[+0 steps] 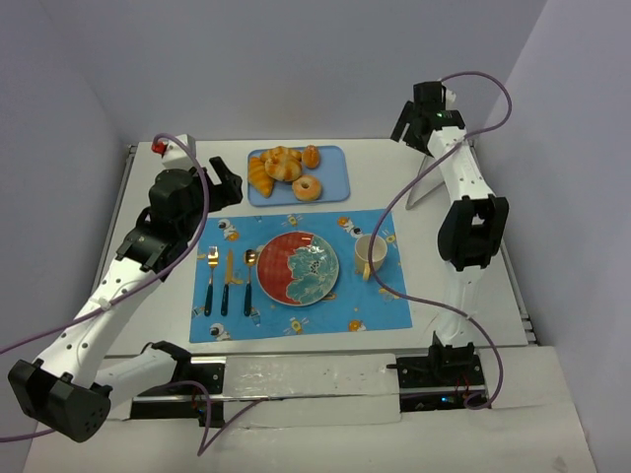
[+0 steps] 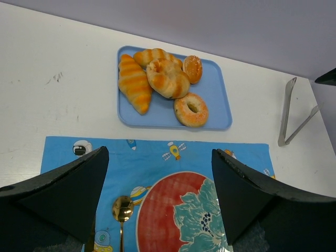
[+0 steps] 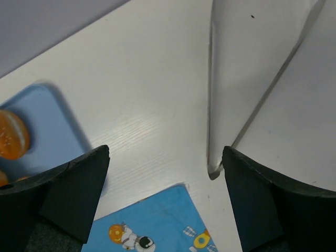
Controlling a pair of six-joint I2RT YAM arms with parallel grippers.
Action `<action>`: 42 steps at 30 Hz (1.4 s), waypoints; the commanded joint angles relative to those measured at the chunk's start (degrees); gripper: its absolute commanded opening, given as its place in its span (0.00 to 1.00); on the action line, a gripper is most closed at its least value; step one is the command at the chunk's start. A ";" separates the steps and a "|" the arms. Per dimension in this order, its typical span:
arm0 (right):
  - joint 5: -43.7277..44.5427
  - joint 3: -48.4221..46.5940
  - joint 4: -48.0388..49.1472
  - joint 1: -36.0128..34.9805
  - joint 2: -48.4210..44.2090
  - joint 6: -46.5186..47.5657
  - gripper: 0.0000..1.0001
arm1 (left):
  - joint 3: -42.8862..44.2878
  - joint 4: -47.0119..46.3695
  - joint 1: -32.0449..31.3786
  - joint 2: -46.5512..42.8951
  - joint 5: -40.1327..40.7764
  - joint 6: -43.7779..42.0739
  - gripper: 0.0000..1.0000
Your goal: Place the bread
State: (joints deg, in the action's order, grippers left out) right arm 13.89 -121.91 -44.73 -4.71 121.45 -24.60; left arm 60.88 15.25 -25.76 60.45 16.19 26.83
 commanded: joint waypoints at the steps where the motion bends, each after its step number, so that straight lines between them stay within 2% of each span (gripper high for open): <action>1: 0.17 -2.55 -2.55 1.02 2.29 -0.62 0.94 | 3.01 -0.04 0.53 -1.12 -1.59 0.68 0.89; 7: 0.26 1.23 -1.15 2.42 5.63 -1.59 0.95 | 3.37 0.40 1.06 -0.51 -2.47 0.94 0.89; 24: -0.62 1.41 -1.76 6.82 13.29 -2.03 0.95 | 3.72 0.66 2.11 0.29 -4.67 1.74 0.89; 42: -2.38 0.00 -2.03 8.40 18.65 -3.00 0.94 | 3.80 0.66 3.26 1.34 -6.43 2.44 0.89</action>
State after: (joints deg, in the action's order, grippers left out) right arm 11.44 -120.42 -46.39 3.29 139.02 -26.98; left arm 61.87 16.49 -22.98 61.78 11.05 28.49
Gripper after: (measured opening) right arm 0.946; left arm 0.893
